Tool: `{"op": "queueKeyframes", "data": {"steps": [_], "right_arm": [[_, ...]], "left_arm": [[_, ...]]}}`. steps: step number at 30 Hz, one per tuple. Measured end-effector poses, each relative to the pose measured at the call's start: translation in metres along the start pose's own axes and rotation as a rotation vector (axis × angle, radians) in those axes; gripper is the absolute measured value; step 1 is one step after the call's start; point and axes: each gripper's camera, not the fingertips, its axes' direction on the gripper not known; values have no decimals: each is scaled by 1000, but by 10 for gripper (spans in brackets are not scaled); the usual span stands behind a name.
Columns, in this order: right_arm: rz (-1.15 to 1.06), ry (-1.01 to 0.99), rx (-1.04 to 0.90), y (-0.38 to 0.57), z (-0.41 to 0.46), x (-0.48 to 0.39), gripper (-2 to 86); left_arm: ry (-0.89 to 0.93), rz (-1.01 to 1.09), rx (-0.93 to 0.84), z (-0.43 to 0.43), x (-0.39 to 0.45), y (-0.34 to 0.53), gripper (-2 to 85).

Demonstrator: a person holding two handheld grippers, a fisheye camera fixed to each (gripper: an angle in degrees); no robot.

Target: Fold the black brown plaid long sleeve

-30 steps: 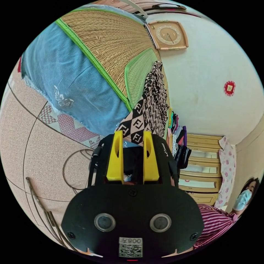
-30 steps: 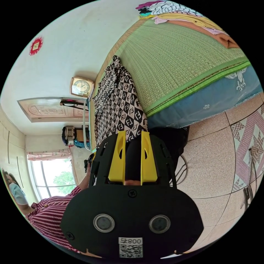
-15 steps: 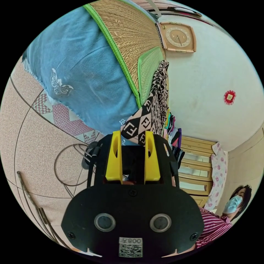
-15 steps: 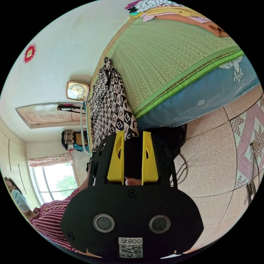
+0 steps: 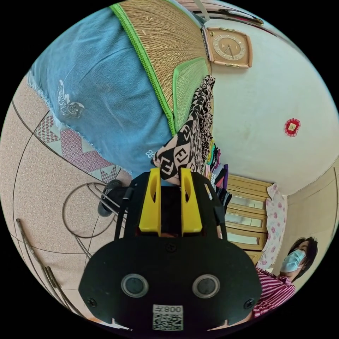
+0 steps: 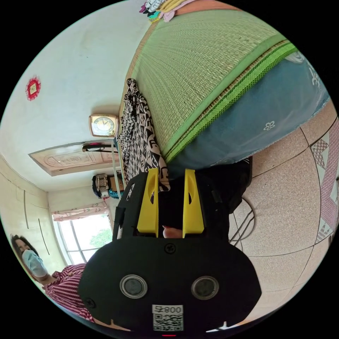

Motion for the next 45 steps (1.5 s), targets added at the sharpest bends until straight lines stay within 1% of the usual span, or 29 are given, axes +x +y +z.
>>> {"op": "queueKeyframes", "data": {"steps": [6,10,12,18,26,29,31,32,33,36,45], "right_arm": [[-9,-44,-30,-9,4,5,78],[-24,-87,-44,-10,5,5,41],[-29,-93,-49,-9,4,5,35],[-74,-206,-38,-2,-12,3,24],[-203,-254,-46,0,-39,-40,20],[-259,-235,-55,1,-49,-60,19],[-274,-206,-64,1,-52,-66,19],[-272,-174,-76,0,-51,-65,19],[-265,-159,-82,0,-50,-63,19],[-219,-179,-91,0,-41,-50,18],[-159,-201,-82,2,-25,-29,19]], "left_arm": [[32,23,15,-1,7,-6,40],[64,44,17,-3,12,-9,31],[100,61,27,-7,16,-10,28],[187,114,57,-22,27,-8,25],[268,203,62,-29,51,-7,24],[296,242,72,-29,60,-7,25],[266,255,69,-27,60,-8,28],[221,247,61,-24,57,-10,31],[159,227,52,-21,50,-11,35],[74,140,66,-16,28,-8,50],[90,11,116,9,-13,-3,131]]}}
